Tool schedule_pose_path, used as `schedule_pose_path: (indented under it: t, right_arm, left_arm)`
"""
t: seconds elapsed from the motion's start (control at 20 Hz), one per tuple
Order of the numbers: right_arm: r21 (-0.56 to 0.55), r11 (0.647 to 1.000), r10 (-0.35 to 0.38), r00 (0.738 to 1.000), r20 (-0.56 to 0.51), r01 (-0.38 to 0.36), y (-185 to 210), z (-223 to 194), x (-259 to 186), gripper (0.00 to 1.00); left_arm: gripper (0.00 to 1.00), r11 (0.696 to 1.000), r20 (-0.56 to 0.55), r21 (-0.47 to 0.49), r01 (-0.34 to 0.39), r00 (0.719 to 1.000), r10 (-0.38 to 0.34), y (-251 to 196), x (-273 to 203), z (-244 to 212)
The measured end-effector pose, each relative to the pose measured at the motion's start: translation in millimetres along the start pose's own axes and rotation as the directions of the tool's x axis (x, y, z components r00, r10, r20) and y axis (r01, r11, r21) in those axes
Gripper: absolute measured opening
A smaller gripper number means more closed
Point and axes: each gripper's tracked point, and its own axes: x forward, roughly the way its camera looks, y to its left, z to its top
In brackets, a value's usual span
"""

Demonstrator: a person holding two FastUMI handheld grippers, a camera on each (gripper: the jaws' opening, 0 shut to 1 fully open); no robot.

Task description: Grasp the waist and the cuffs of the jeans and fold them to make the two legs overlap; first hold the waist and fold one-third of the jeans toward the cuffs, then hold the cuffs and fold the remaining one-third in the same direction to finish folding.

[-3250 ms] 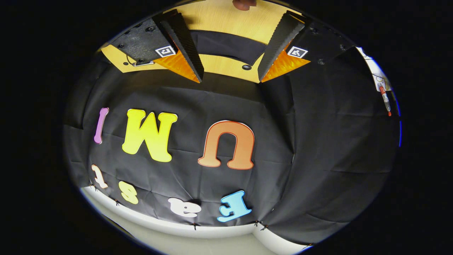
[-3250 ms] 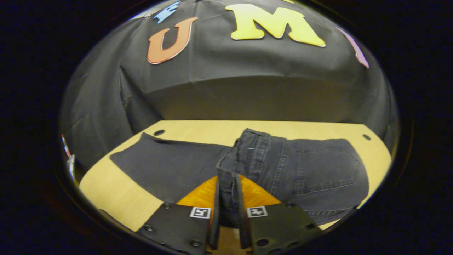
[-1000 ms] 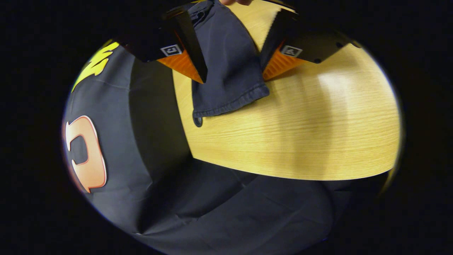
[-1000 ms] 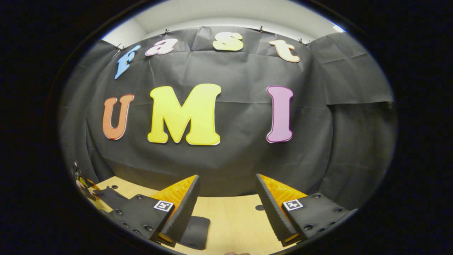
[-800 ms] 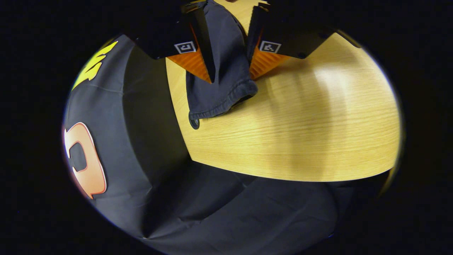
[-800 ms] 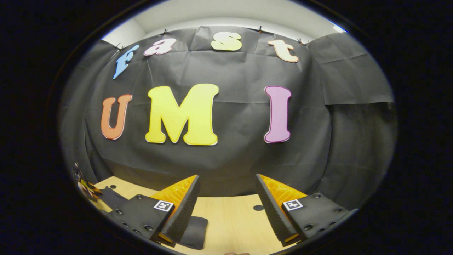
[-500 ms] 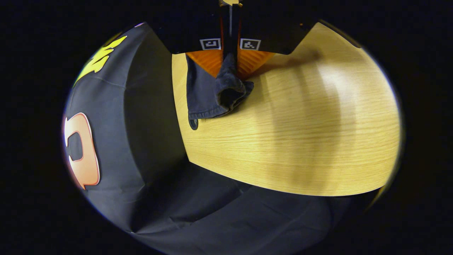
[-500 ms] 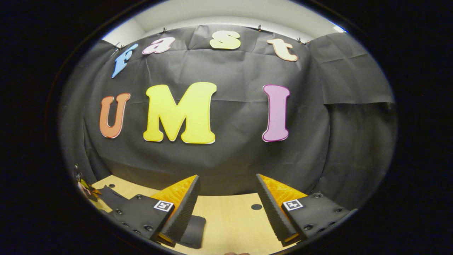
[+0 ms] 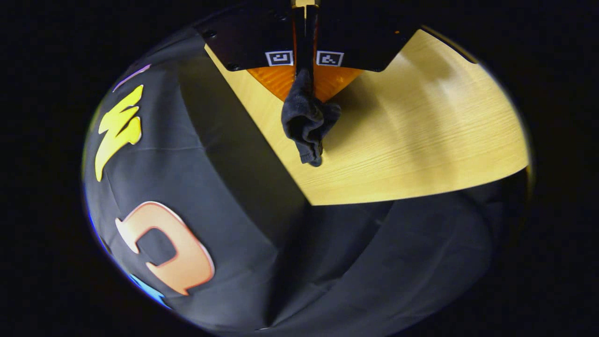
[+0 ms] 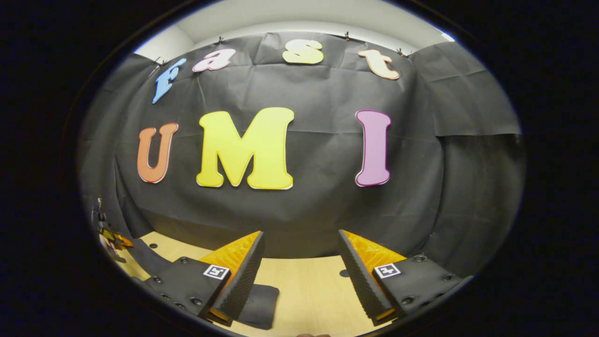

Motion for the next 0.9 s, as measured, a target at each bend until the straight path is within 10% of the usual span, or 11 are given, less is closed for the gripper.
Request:
schedule_pose_path:
  t: [0.4,0.9]
  right_arm:
    - [0.011,0.999,-0.032,0.999,0.012,0.032,-34,9,-12,0.93]
    - [0.005,0.995,-0.097,0.995,0.018,0.097,-115,15,-40,0.93]
  left_arm:
    - [0.04,0.959,0.068,0.243,0.148,0.983,-0.169,-117,-35,-18]
    - [0.04,0.837,-0.063,0.431,0.337,0.936,-0.345,-253,-62,-152]
